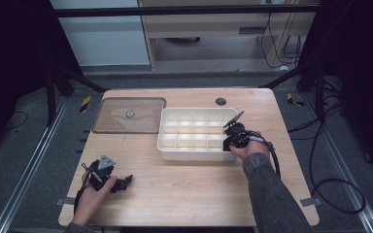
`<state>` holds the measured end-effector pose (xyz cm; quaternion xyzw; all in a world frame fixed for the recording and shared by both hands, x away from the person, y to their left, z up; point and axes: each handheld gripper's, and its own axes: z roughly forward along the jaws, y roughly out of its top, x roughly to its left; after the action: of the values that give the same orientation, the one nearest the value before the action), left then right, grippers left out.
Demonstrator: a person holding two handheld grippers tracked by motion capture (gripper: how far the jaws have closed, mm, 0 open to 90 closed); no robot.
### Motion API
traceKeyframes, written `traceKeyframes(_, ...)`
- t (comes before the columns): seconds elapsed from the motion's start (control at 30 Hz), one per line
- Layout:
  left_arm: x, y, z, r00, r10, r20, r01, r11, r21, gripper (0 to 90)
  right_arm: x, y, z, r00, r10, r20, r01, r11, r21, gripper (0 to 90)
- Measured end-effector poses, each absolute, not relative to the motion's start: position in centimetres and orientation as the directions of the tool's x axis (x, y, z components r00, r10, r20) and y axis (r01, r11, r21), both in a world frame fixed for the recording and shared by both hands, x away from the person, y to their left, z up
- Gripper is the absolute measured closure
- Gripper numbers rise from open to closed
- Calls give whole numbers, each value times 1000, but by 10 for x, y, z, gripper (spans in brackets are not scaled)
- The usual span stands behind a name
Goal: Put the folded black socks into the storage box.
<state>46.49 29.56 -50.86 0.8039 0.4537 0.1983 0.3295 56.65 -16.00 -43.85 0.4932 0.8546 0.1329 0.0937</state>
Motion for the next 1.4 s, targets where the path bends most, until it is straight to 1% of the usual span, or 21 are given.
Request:
traceKeyframes(0.7, 465, 295, -509, 510, 860, 20, 599, -372, 710, 0, 568, -158, -442, -497, 867, -37, 822, 485, 298, 900)
traceKeyframes(0.93, 465, 295, -509, 510, 860, 20, 599, -371, 710, 0, 568, -160, -442, -499, 866, -24, 822, 482, 303, 900)
traceKeyframes(1.4, 465, 295, -509, 510, 860, 21, 599, -372, 709, 0, 565, -162, -436, -513, 858, -37, 809, 497, 315, 900)
